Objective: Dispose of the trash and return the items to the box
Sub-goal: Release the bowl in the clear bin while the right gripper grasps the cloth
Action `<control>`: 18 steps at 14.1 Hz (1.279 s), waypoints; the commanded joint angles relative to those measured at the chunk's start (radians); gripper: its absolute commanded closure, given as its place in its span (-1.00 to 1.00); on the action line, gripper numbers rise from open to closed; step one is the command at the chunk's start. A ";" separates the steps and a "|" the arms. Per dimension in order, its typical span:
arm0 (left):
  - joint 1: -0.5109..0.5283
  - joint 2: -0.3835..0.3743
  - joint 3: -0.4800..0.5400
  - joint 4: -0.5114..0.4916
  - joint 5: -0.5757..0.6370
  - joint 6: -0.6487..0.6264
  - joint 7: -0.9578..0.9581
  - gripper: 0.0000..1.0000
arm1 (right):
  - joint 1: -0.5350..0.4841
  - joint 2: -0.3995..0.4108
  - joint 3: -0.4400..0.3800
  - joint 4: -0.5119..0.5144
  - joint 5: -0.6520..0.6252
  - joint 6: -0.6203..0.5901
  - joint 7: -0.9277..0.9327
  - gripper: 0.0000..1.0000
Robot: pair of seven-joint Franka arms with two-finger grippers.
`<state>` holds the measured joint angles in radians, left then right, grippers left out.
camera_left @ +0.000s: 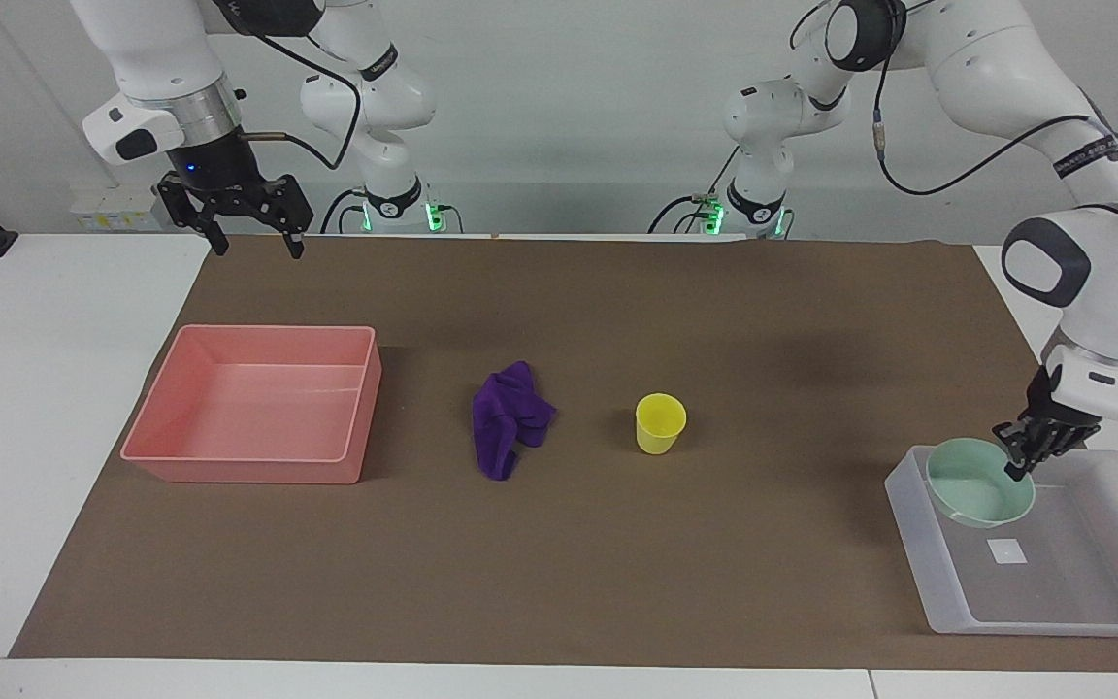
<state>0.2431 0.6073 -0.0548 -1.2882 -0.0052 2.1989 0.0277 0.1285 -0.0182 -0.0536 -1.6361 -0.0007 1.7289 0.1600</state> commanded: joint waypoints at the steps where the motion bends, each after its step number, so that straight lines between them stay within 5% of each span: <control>1: 0.032 0.130 -0.007 0.142 -0.010 -0.002 0.000 1.00 | 0.066 0.078 0.004 -0.007 0.004 0.095 0.106 -1.00; 10: 0.042 0.132 -0.005 0.023 -0.010 0.097 0.000 1.00 | 0.230 0.236 0.008 -0.151 0.019 0.394 0.206 -1.00; 13: 0.041 0.128 -0.005 0.024 -0.001 0.085 0.006 0.00 | 0.273 0.251 0.009 -0.267 0.019 0.555 0.207 -1.00; 15: 0.035 0.111 -0.007 0.027 0.002 0.067 0.008 -0.14 | 0.283 0.282 0.011 -0.287 0.019 0.607 0.204 -1.00; 18: 0.007 0.036 -0.008 0.017 0.001 0.038 0.009 -0.89 | 0.303 0.297 0.011 -0.316 0.019 0.656 0.190 -1.00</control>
<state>0.2748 0.7112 -0.0707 -1.2429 -0.0052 2.2712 0.0315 0.4342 0.2875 -0.0485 -1.9199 0.0030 2.3439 0.3551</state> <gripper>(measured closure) 0.401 0.000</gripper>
